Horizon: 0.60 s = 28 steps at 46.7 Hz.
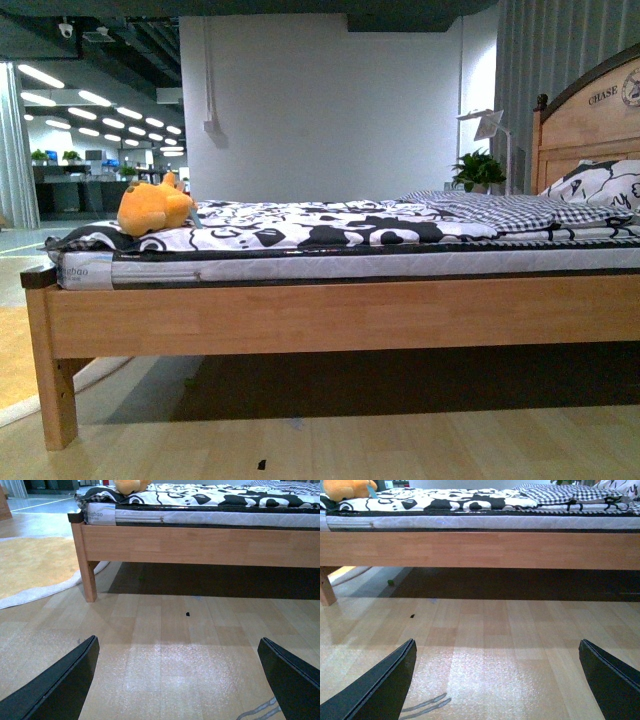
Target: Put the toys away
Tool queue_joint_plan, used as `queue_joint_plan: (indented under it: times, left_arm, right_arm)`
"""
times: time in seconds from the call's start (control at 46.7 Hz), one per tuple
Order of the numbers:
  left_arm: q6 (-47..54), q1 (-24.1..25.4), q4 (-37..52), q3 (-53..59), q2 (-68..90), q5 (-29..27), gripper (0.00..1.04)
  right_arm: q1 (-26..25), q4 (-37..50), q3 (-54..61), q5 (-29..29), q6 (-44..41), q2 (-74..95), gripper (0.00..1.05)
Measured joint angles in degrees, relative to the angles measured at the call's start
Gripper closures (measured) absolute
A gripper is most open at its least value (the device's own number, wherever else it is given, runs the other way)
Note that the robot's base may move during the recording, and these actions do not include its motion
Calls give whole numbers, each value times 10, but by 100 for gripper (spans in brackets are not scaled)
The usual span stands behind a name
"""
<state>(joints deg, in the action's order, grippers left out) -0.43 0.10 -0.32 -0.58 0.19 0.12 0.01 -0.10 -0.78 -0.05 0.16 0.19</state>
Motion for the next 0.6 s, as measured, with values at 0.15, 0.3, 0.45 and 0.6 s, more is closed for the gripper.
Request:
queue_joint_plan:
  times: [0.15,0.3,0.45,0.6]
  left_arm:
    - [0,0,0,0,0,0,6]
    - [0,0,0,0,0,0,6]
    - [0,0,0,0,0,0,6]
    - [0,0,0,0,0,0,6]
  right_arm:
    - [0,0,0,0,0,0,6]
    - [0,0,0,0,0,0,6]
    - [0,0,0,0,0,0,6]
    - [0,0,0,0,0,0,6]
